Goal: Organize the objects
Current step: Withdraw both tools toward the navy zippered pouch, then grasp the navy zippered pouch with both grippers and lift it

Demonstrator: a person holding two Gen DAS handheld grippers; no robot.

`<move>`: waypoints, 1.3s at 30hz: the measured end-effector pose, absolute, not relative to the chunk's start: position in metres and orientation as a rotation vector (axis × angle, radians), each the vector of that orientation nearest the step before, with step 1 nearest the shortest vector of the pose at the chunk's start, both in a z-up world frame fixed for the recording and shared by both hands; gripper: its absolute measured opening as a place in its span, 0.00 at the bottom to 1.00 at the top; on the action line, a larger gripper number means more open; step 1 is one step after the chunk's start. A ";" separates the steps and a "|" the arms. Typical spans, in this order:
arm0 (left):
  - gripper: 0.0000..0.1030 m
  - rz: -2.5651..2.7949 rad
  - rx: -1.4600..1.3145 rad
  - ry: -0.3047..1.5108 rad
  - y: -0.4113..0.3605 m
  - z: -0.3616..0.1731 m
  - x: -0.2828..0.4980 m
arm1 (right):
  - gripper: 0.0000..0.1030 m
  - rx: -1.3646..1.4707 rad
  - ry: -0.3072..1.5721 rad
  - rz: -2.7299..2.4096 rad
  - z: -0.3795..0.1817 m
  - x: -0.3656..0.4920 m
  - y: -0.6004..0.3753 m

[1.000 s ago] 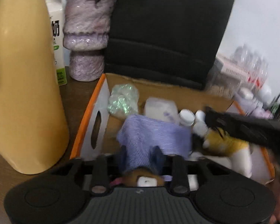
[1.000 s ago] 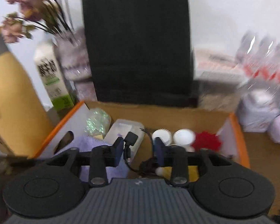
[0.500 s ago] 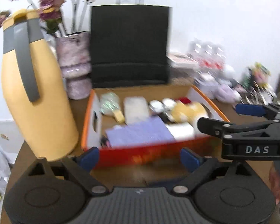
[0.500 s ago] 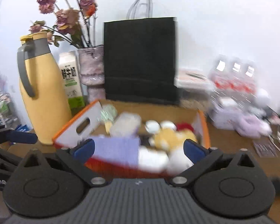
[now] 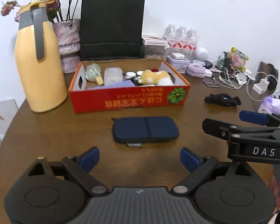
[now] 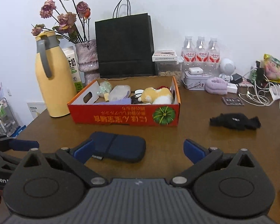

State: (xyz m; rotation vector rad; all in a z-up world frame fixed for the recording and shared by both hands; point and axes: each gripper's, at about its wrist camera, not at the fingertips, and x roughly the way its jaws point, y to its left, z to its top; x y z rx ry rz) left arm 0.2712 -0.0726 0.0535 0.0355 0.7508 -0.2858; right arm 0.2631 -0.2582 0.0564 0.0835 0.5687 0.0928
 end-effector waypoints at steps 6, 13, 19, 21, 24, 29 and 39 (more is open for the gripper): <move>0.91 -0.294 0.023 0.724 -0.069 0.062 0.233 | 1.00 0.074 0.536 0.092 0.067 0.227 -0.255; 0.91 -0.272 0.006 0.701 -0.051 0.067 0.198 | 1.00 0.039 0.506 0.084 0.075 0.191 -0.251; 0.91 -0.254 -0.007 0.712 -0.035 0.063 0.177 | 1.00 0.016 0.526 0.091 0.069 0.166 -0.246; 0.91 -0.247 -0.007 0.714 -0.031 0.061 0.172 | 1.00 0.013 0.532 0.095 0.067 0.159 -0.244; 0.91 -0.236 -0.020 0.716 -0.025 0.061 0.169 | 1.00 0.009 0.542 0.098 0.064 0.153 -0.244; 0.91 -0.234 -0.019 0.719 -0.024 0.059 0.174 | 1.00 0.016 0.554 0.098 0.058 0.159 -0.245; 0.92 -0.259 0.063 0.566 -0.034 0.017 0.266 | 1.00 0.018 0.579 0.091 0.017 0.253 -0.256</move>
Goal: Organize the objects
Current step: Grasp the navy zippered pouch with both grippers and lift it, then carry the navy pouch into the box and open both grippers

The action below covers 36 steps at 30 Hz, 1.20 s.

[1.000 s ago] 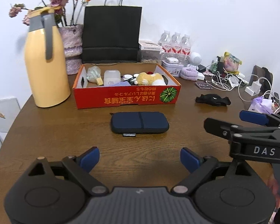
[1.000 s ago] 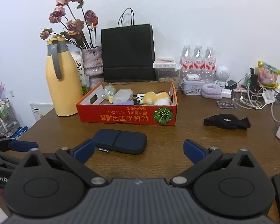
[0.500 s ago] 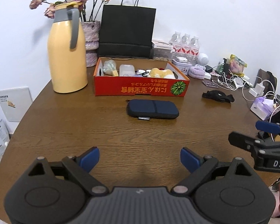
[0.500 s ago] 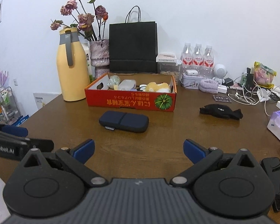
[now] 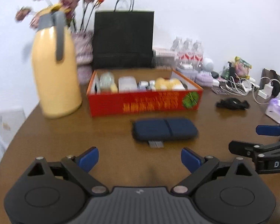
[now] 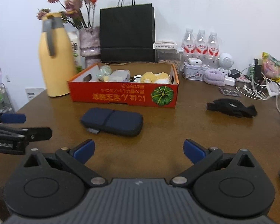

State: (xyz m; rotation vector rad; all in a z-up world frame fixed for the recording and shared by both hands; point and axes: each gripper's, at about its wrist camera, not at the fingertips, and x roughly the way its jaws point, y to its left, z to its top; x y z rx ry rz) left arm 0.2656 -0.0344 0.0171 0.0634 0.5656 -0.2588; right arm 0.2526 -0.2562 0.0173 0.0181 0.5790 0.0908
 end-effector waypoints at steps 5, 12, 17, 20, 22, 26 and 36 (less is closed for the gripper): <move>0.90 -0.335 -0.014 0.596 -0.036 -0.007 0.342 | 0.99 0.097 0.606 0.162 -0.003 0.328 -0.260; 0.59 -0.360 -0.094 0.688 -0.040 -0.031 0.392 | 0.56 0.213 0.675 0.180 -0.032 0.384 -0.265; 0.46 -0.383 -0.221 0.750 -0.029 -0.039 0.392 | 0.51 0.309 0.676 0.262 -0.044 0.384 -0.275; 0.36 -0.360 -0.216 0.726 -0.029 -0.036 0.385 | 0.43 0.310 0.679 0.252 -0.043 0.383 -0.276; 0.31 -0.333 -0.210 0.709 -0.032 -0.029 0.374 | 0.37 0.317 0.679 0.233 -0.037 0.375 -0.276; 0.31 -0.304 -0.142 0.591 -0.044 -0.009 0.306 | 0.37 0.327 0.600 0.237 -0.019 0.327 -0.273; 0.30 -0.323 -0.182 0.596 -0.042 0.002 0.173 | 0.37 0.265 0.542 0.225 0.001 0.189 -0.256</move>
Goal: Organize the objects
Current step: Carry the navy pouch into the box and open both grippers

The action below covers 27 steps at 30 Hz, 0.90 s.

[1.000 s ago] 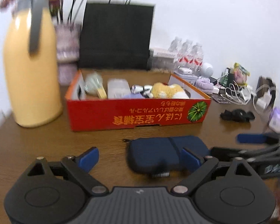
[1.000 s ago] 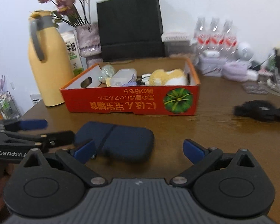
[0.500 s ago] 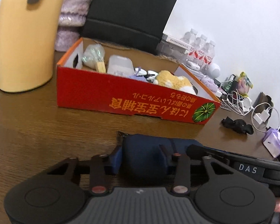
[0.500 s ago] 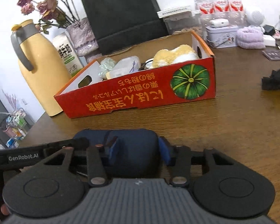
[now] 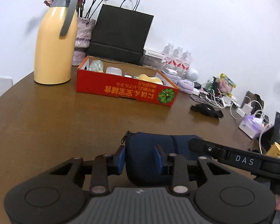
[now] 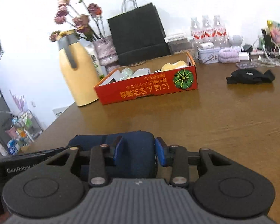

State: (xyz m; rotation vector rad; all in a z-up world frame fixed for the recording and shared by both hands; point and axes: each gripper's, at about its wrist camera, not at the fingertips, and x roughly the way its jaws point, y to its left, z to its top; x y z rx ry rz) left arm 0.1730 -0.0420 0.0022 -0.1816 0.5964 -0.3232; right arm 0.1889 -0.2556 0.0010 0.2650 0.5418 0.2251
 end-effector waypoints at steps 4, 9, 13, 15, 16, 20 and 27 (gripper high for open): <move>0.30 -0.323 -0.179 0.576 -0.043 0.009 0.158 | 0.37 0.282 0.523 0.232 0.006 0.176 -0.261; 0.30 -0.328 -0.171 0.576 -0.046 0.007 0.161 | 0.37 0.275 0.520 0.232 0.004 0.178 -0.263; 0.30 -0.335 -0.168 0.549 -0.041 0.016 0.187 | 0.37 0.272 0.496 0.240 0.011 0.201 -0.262; 0.30 -0.339 -0.169 0.522 -0.036 0.025 0.207 | 0.37 0.266 0.463 0.249 0.021 0.222 -0.260; 0.30 -0.339 -0.174 0.503 -0.033 0.032 0.219 | 0.37 0.251 0.446 0.256 0.028 0.234 -0.258; 0.30 -0.341 -0.150 0.447 -0.022 0.064 0.280 | 0.37 0.196 0.394 0.283 0.061 0.302 -0.250; 0.30 -0.257 -0.087 0.492 -0.023 0.076 0.432 | 0.38 0.270 0.474 0.300 0.070 0.459 -0.238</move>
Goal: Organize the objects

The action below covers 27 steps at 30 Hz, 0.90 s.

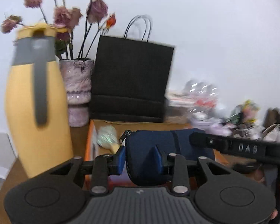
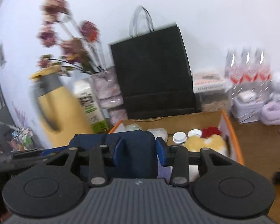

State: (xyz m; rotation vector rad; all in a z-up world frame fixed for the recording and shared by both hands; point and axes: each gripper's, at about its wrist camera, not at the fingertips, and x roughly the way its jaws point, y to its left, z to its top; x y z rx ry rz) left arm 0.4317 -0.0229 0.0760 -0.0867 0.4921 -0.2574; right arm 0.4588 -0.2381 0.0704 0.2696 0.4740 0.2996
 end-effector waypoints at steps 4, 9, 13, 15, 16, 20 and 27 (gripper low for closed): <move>0.31 -0.180 -0.071 0.667 -0.016 0.038 0.521 | 0.40 0.369 0.669 0.265 0.019 0.549 -0.234; 0.27 -0.132 0.037 0.681 -0.025 0.000 0.552 | 0.37 0.263 0.660 0.195 -0.020 0.565 -0.215; 0.36 -0.147 0.085 0.655 -0.029 0.010 0.542 | 0.46 0.269 0.606 0.165 -0.021 0.558 -0.213; 0.39 -0.164 0.073 0.636 -0.027 0.019 0.538 | 0.59 0.229 0.611 0.164 -0.014 0.556 -0.210; 0.41 -0.164 0.071 0.624 -0.029 0.026 0.532 | 0.65 0.218 0.584 0.162 -0.008 0.552 -0.209; 0.43 -0.208 0.026 0.557 -0.027 0.062 0.500 | 0.82 0.157 0.464 0.154 0.031 0.510 -0.219; 0.82 -0.308 0.025 0.416 -0.014 0.120 0.399 | 0.98 0.041 0.412 0.154 0.091 0.401 -0.260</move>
